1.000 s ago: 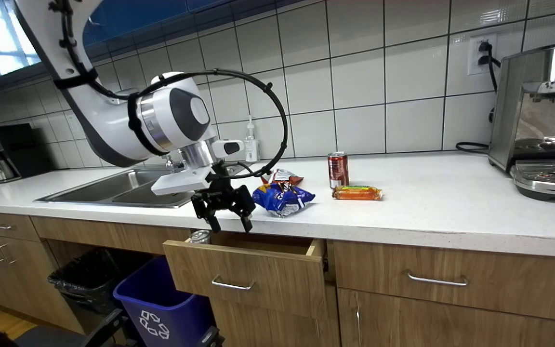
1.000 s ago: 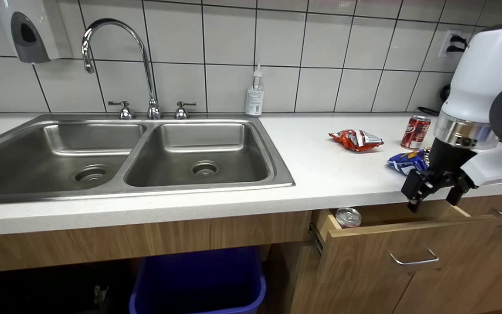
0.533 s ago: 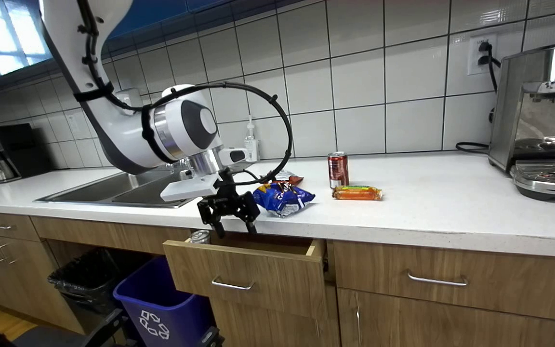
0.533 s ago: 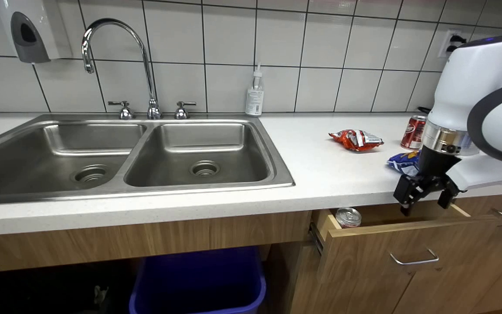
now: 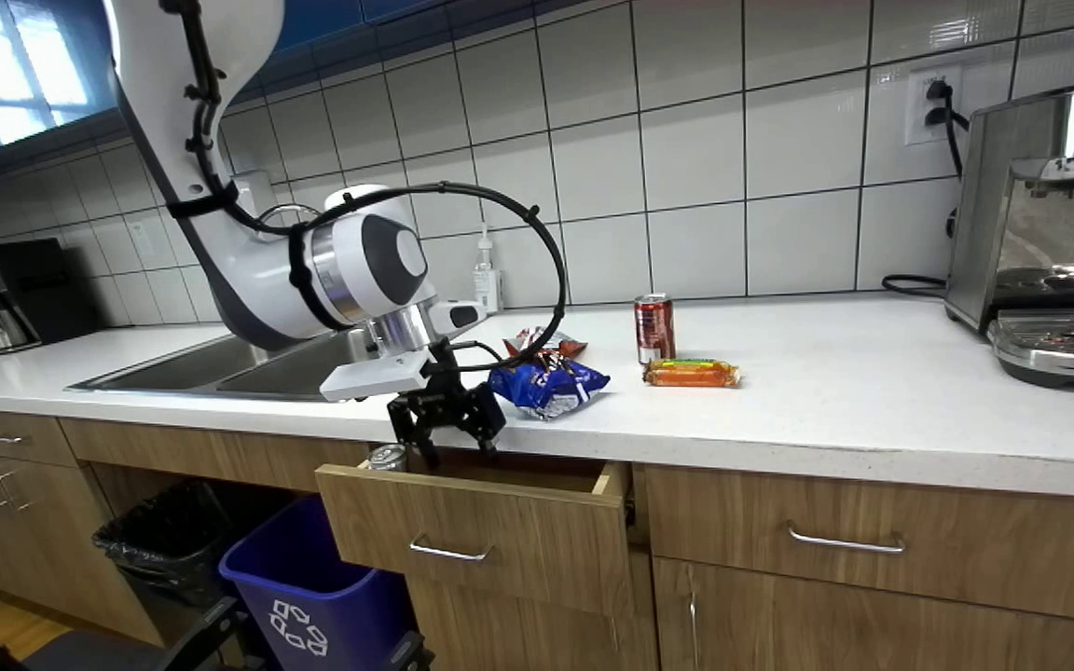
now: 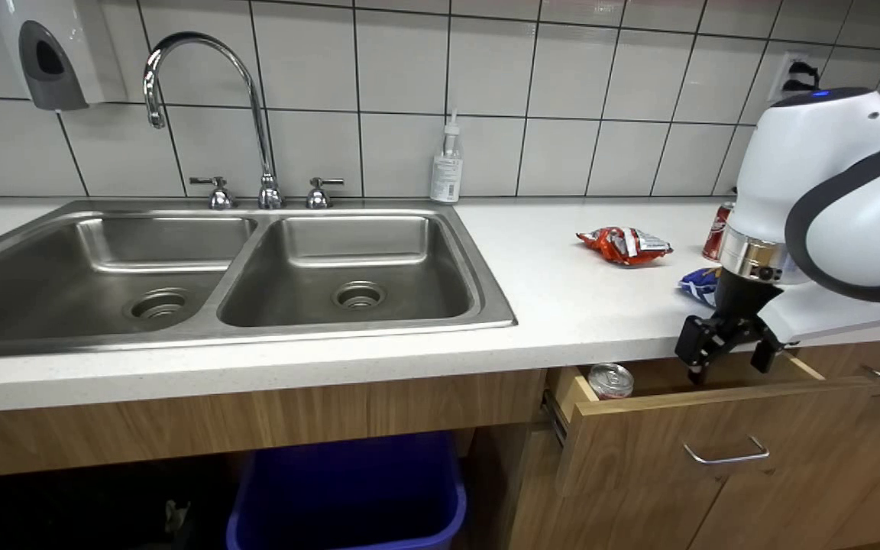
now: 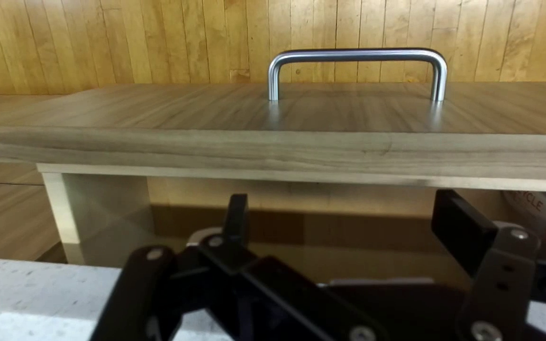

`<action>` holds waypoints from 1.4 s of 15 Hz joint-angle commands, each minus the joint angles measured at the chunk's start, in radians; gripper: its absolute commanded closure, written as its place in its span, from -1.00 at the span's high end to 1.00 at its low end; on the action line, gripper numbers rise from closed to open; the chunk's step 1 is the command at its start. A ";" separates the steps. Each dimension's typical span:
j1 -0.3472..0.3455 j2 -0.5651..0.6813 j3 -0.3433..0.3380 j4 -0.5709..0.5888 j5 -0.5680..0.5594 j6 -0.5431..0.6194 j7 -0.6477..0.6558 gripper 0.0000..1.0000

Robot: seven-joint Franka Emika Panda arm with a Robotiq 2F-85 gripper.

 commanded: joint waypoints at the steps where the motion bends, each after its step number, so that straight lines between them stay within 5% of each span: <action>1: 0.023 0.035 -0.022 0.033 0.035 0.009 -0.043 1.00; 21: 0.012 0.030 -0.009 -0.026 0.127 -0.002 -0.129 1.00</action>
